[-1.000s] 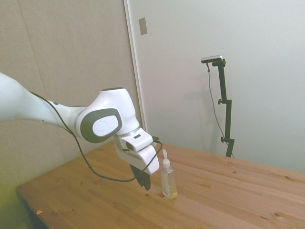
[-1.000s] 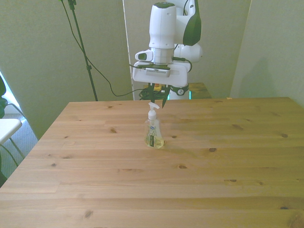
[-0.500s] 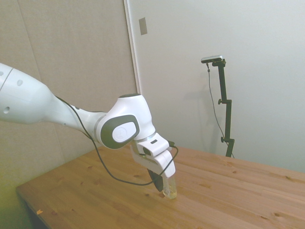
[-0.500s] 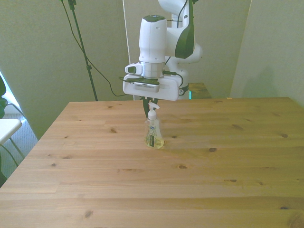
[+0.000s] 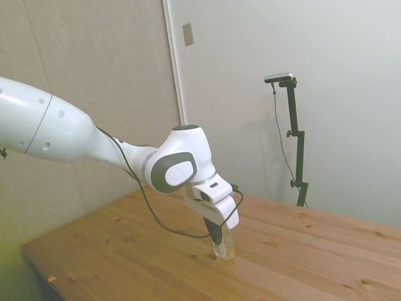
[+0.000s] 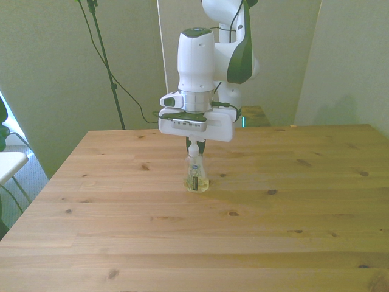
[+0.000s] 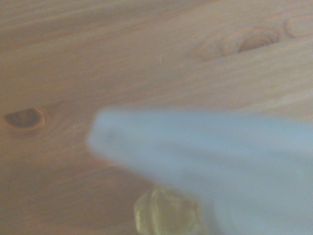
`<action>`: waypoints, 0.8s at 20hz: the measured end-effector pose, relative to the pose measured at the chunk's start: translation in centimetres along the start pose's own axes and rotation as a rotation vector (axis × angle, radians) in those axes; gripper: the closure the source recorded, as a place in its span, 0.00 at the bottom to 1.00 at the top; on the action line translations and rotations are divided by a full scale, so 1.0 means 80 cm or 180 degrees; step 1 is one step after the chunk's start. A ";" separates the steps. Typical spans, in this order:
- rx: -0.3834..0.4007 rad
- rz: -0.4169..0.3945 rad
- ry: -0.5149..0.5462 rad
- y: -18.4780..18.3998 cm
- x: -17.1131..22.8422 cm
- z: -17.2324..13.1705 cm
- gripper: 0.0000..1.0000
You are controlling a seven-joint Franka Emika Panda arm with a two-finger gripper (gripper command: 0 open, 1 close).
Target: Knock down the sanitizer
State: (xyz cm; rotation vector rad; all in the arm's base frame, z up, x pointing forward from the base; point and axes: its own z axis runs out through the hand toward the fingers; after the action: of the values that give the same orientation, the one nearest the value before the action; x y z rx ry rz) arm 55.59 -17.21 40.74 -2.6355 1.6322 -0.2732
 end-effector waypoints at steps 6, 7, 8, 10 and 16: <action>0.0078 0.0064 -0.0005 -0.030 0.013 0.004 1.00; 0.0079 0.0087 0.0006 -0.033 0.018 0.006 1.00; 0.0078 0.0110 0.0016 -0.035 0.023 0.008 1.00; 0.0084 0.0158 0.0038 -0.038 0.034 0.011 1.00; 0.0154 0.0284 0.0042 -0.057 0.060 0.023 1.00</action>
State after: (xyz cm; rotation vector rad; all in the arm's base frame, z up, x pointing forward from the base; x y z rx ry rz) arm 62.01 -19.56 40.13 -2.5233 1.7186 -0.3236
